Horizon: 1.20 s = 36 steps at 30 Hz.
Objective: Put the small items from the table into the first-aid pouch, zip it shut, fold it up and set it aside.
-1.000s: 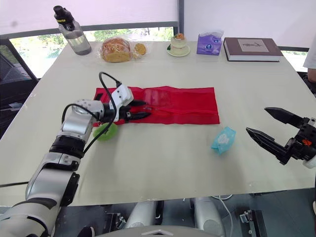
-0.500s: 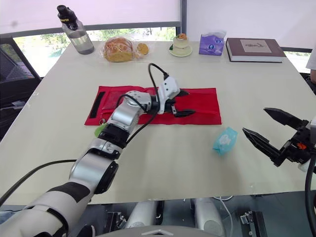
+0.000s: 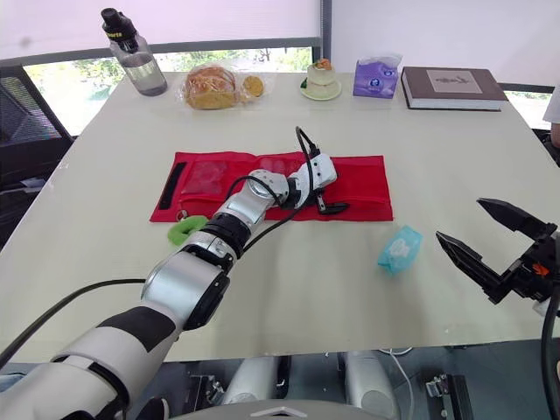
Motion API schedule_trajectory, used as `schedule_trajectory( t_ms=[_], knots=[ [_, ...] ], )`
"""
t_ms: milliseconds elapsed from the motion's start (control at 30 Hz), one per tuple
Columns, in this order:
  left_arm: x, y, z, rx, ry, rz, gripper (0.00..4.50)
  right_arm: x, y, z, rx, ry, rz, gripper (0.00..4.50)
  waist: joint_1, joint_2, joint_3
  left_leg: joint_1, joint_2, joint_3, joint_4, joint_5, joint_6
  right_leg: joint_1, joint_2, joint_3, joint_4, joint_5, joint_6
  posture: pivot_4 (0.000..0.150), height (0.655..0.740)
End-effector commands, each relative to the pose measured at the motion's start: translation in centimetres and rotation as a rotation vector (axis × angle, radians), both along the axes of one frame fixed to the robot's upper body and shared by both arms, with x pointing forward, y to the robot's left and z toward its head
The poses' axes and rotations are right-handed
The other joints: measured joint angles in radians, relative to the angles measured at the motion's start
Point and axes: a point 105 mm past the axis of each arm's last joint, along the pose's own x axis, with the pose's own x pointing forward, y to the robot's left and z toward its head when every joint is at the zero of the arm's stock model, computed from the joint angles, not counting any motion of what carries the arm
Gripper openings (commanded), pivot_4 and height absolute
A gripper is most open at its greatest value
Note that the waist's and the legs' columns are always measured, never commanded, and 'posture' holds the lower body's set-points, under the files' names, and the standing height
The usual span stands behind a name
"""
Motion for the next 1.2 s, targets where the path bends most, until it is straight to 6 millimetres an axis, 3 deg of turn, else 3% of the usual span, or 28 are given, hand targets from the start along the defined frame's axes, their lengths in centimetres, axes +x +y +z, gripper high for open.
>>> schedule_trajectory(
  t_ms=[33,100,200,367,433,767,933,1200],
  knots=[
    [0.4,-0.6,1.6,-0.030,-0.050,-0.002,4.46,-0.4,0.3,0.9,-0.017,-0.054,0.012,4.50,0.000,0.000,0.000,0.000,0.000,0.000,0.000,0.000,0.000,0.000,0.000,0.000,0.000,0.000,0.000,0.150,0.7400],
    [0.2,-0.7,1.5,-0.030,-0.044,-0.018,4.46,-0.4,0.2,0.9,-0.018,-0.054,0.011,4.50,0.000,0.000,0.000,0.000,0.000,0.000,0.000,0.000,0.000,0.000,0.000,0.000,0.000,0.000,0.000,0.150,0.7400],
    [0.1,-0.7,1.5,-0.025,-0.049,-0.027,3.29,-0.4,0.5,0.7,-0.019,-0.049,0.018,4.50,0.000,0.000,0.000,0.000,0.000,0.000,0.000,0.000,0.000,0.000,0.000,0.000,0.000,0.000,0.000,0.150,0.7400],
    [0.3,-0.5,1.8,-0.033,-0.056,-0.017,0.73,-0.3,0.6,0.7,-0.020,-0.052,0.024,4.50,0.000,0.000,0.000,0.000,0.000,0.000,0.000,0.000,0.000,0.000,0.000,0.000,0.000,0.000,0.000,0.150,0.7400],
    [0.2,-0.5,1.8,-0.035,-0.056,-0.019,0.04,-0.3,0.6,0.8,-0.026,-0.051,0.024,4.50,0.000,0.000,0.000,0.000,0.000,0.000,0.000,0.000,0.000,0.000,0.000,0.000,0.000,0.000,0.000,0.150,0.7400],
    [0.2,-0.6,2.2,-0.068,-0.047,-0.024,0.04,0.0,0.0,0.2,-0.077,-0.013,0.029,4.50,0.000,0.000,0.000,0.000,0.000,0.000,0.000,0.000,0.000,0.000,0.000,0.000,0.000,0.000,0.000,0.150,0.7400],
    [0.0,-0.9,2.5,-0.095,-0.044,-0.033,0.04,2.1,-0.7,-3.1,-0.162,0.053,-0.095,4.50,0.000,0.000,0.000,0.000,0.000,0.000,0.000,0.000,0.000,0.000,0.000,0.000,0.000,0.000,0.000,0.150,0.7400],
    [0.0,-1.2,2.8,-0.120,-0.047,-0.023,0.04,3.3,2.1,-9.6,-0.084,0.240,-0.241,4.50,0.001,0.000,-0.001,0.000,0.000,0.000,0.000,0.000,0.000,0.000,0.000,0.000,0.001,0.000,0.000,0.150,0.7400]
  ],
)
